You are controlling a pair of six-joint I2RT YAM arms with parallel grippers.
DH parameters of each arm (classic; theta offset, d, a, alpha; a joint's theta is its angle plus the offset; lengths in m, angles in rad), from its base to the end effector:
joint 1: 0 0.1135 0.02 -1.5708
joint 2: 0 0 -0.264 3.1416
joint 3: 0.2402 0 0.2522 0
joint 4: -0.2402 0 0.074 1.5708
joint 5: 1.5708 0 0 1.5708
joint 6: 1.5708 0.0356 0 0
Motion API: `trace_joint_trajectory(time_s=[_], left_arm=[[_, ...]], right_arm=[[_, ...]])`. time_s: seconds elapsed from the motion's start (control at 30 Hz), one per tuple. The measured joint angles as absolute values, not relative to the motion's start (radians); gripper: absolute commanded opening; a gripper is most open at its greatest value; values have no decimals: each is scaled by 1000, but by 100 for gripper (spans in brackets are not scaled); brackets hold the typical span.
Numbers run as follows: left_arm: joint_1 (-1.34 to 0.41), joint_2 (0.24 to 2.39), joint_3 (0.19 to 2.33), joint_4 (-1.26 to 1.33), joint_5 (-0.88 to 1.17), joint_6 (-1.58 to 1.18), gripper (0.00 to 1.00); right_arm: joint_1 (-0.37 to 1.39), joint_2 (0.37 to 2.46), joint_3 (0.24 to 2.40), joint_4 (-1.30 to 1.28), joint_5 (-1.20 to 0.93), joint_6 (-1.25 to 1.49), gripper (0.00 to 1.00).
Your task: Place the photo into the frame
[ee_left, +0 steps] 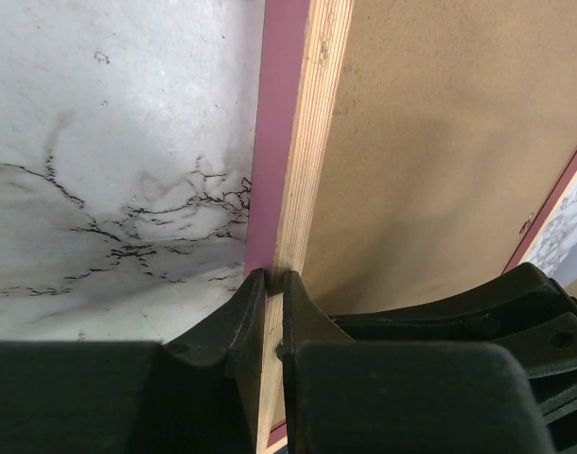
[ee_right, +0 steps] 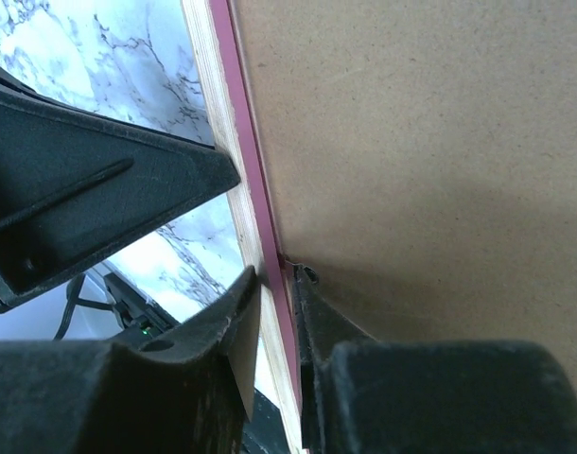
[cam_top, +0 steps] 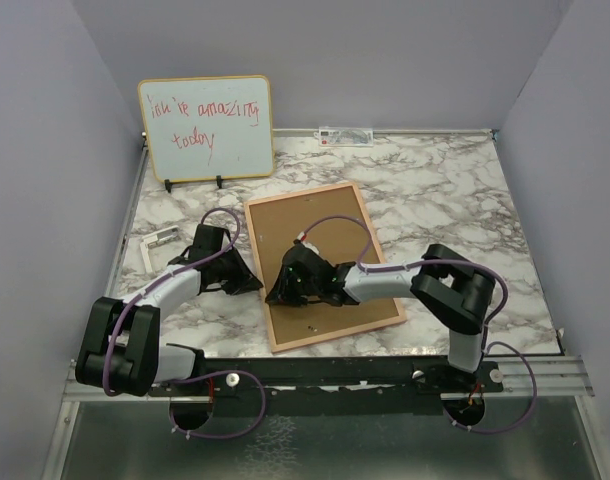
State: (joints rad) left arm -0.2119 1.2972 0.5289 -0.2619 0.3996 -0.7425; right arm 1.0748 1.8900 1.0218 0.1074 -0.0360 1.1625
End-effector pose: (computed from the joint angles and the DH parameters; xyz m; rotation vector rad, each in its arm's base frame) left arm 0.2136 -0.0601 0.1490 -0.5662 2.6666 -0.8360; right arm 0.1827 0.3404 0.1404 0.0950 2.6279 1.0347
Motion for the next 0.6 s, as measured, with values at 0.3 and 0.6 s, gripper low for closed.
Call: trace_joint_trajectory(time_s=[0.3,0.6], left_arm=[[-212,1302,533,-264,402,-741,12],[-212,1312,537,-267,402,-736,28]], right_arm=[[1081,1832,935,177,-30,1166,36],[1085,1593,890,-27,74,1161,40]])
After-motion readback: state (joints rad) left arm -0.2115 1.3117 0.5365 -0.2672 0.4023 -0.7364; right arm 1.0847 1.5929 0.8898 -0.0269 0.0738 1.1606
